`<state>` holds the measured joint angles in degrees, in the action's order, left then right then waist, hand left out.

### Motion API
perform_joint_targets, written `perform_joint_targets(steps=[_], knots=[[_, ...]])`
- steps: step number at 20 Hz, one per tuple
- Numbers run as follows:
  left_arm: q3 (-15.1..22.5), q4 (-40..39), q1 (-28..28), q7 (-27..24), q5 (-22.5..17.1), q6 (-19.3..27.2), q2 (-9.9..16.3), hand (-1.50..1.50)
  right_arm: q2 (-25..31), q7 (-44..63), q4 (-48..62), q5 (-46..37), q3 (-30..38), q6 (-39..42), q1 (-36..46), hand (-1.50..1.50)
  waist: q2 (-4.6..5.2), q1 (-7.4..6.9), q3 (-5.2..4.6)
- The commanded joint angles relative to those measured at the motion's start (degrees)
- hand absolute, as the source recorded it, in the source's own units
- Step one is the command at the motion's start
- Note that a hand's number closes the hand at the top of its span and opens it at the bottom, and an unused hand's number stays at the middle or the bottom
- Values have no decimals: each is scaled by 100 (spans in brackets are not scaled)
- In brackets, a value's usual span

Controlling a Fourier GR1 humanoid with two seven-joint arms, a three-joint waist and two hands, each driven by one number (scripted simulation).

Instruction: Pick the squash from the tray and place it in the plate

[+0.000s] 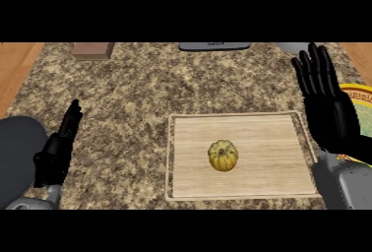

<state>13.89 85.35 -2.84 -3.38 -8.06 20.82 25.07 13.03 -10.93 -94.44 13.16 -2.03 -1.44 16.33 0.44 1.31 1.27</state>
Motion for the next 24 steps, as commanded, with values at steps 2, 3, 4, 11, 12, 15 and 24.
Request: perform_joint_targets(steps=[2, 3, 4, 11, 12, 15, 24], knots=[[-24, -294, -55, 186, -38, -94, -104, 0, -286, 1031, 240, -786, -502, -876, 59, 150, -31, -138, -138], [78, -137, 165, 329, 12, -6, -88, 0, -286, 1761, 224, -1034, -657, -1225, 209, 150, -53, -199, -150], [52, -285, 72, 451, -124, -14, -225, 0, -365, 2002, 459, -1303, -847, -1412, 52, 150, -28, -170, -161], [97, -347, 179, 740, -299, -42, -353, 0, 2096, 2899, 1235, -4380, -1726, -1065, -80, 150, -67, -78, -299], [74, -300, 118, 999, -371, -20, -371, 0, 1492, 3402, 1048, -4584, -1755, -1723, -122, 150, -105, -37, -188], [-61, -241, 165, 1190, -536, -2, -376, 0, -103, 3387, 382, -3938, -1510, -3063, -905, -150, -128, 116, -118], [92, -451, -80, 1248, -288, -56, -566, 0, 162, 5343, -6, -5697, -3076, -1140, -652, -150, -49, -133, -149]])
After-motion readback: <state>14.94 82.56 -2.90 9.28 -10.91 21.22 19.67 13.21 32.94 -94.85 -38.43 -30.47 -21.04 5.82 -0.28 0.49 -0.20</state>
